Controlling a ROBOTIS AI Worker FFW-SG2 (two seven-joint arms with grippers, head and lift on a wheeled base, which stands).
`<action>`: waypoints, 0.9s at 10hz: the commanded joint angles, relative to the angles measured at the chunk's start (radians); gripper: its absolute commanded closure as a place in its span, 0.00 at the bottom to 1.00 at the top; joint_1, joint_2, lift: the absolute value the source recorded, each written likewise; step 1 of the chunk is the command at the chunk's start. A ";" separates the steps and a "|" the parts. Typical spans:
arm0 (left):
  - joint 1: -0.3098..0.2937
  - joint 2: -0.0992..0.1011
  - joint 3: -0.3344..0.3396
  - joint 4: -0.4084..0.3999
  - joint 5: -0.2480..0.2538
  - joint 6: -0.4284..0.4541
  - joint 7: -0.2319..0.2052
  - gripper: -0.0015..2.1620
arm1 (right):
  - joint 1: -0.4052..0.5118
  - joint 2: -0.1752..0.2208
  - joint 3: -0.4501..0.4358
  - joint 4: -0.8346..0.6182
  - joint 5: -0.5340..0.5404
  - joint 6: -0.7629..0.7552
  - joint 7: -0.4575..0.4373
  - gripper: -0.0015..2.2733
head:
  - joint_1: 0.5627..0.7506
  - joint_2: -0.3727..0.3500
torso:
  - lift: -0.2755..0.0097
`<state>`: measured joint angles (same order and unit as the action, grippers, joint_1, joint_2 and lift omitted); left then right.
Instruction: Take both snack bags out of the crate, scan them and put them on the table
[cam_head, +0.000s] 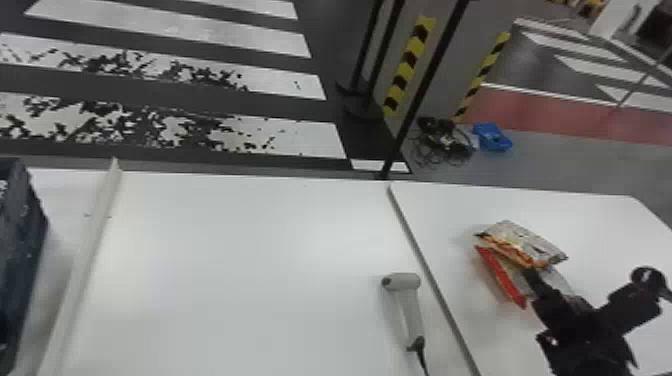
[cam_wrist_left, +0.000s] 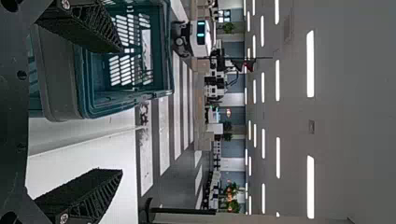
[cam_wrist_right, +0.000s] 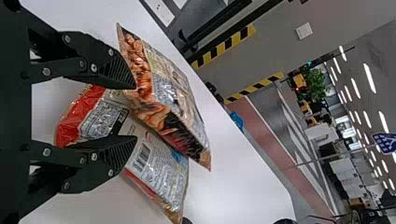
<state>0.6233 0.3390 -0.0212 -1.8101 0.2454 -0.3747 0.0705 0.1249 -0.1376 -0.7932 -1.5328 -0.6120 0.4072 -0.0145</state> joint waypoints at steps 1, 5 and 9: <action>0.003 0.000 0.003 0.000 0.000 0.000 0.000 0.04 | 0.009 0.003 0.002 0.000 0.000 -0.018 -0.015 0.02 | 0.70 0.03 | 0.64; 0.003 -0.005 0.001 -0.005 -0.005 -0.006 0.000 0.04 | 0.119 0.055 0.057 -0.125 -0.009 -0.294 0.130 0.02 | 0.70 0.03 | 0.64; 0.009 -0.014 0.000 -0.015 -0.012 -0.006 0.000 0.04 | 0.237 0.104 0.394 -0.293 0.236 -0.555 0.074 0.02 | 0.70 0.03 | 0.64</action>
<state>0.6304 0.3264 -0.0212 -1.8239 0.2342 -0.3814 0.0705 0.3525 -0.0423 -0.4531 -1.8128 -0.4246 -0.1147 0.0616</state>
